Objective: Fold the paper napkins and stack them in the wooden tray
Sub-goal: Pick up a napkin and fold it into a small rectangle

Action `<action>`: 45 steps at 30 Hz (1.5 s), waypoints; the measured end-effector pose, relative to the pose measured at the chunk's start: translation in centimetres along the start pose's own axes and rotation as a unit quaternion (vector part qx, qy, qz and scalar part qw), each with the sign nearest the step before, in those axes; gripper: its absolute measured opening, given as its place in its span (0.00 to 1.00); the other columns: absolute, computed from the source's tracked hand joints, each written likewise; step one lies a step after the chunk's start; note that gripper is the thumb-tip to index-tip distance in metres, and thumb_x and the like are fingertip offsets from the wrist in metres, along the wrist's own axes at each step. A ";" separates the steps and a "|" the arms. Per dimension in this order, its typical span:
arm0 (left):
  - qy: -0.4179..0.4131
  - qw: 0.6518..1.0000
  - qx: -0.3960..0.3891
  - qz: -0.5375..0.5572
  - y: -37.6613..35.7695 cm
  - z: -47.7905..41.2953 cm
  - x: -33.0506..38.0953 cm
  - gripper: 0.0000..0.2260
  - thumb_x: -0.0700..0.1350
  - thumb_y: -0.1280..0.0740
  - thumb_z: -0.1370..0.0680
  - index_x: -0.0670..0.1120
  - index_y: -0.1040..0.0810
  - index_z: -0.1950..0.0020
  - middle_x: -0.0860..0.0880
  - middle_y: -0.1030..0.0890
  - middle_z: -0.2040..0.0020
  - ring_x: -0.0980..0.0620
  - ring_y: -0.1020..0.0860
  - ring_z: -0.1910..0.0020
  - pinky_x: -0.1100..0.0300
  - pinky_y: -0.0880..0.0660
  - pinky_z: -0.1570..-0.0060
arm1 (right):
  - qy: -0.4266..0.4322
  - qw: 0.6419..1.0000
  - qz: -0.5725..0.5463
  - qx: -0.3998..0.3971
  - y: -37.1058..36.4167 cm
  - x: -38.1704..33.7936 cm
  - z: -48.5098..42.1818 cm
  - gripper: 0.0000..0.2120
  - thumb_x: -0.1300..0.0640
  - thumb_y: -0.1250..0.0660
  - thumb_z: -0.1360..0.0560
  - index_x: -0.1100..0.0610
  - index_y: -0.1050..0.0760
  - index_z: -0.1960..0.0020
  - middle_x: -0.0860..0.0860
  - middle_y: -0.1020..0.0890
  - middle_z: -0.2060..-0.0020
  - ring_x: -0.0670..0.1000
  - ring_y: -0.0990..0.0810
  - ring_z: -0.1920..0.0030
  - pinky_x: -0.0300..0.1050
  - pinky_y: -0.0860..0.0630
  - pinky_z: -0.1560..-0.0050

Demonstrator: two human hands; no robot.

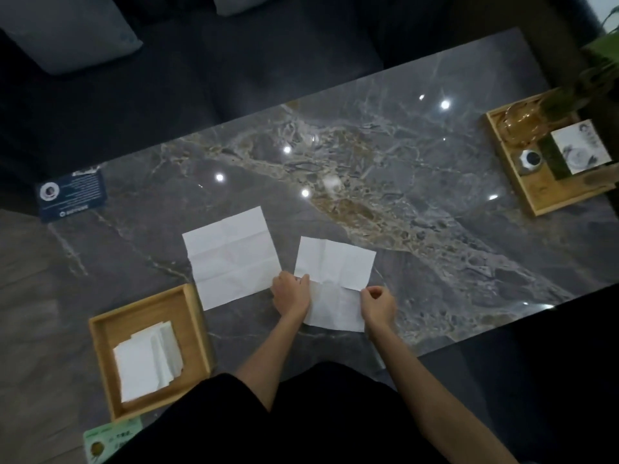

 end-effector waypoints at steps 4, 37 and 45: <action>0.018 0.999 0.006 -0.032 -1.1 0.2 0.6 0.15 0.50 0.36 0.18 0.39 0.22 0.41 0.40 0.24 0.37 0.39 0.26 0.37 0.45 0.26 0.41 | 0.045 0.999 0.007 0.002 0.4 -0.2 0.5 0.03 0.62 0.34 0.23 0.58 0.25 0.56 0.53 0.19 0.59 0.55 0.22 0.56 0.45 0.30 0.55; -0.059 0.746 -0.263 0.608 14.9 5.2 -10.7 0.16 0.43 0.36 0.18 0.34 0.24 0.34 0.35 0.20 0.36 0.37 0.21 0.40 0.45 0.21 0.42 | 0.120 0.879 -0.314 -0.339 -0.1 -10.7 18.0 0.18 0.69 0.43 0.19 0.67 0.28 0.31 0.65 0.22 0.35 0.63 0.23 0.38 0.62 0.31 0.31; -0.185 0.862 -0.036 0.471 30.7 4.3 -20.5 0.05 0.47 0.30 0.20 0.49 0.18 0.46 0.49 0.13 0.50 0.52 0.14 0.52 0.57 0.18 0.56 | 0.340 0.880 -0.143 -0.300 -7.3 -12.9 27.0 0.18 0.62 0.33 0.20 0.48 0.24 0.33 0.53 0.21 0.57 0.48 0.25 0.63 0.39 0.28 0.68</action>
Point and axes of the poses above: each hand's wrist, its own z-axis away from the middle knuckle, its own y-axis out of the back of the hand, x = y × z, the point moved 2 cm from there along -z, towards the middle knuckle
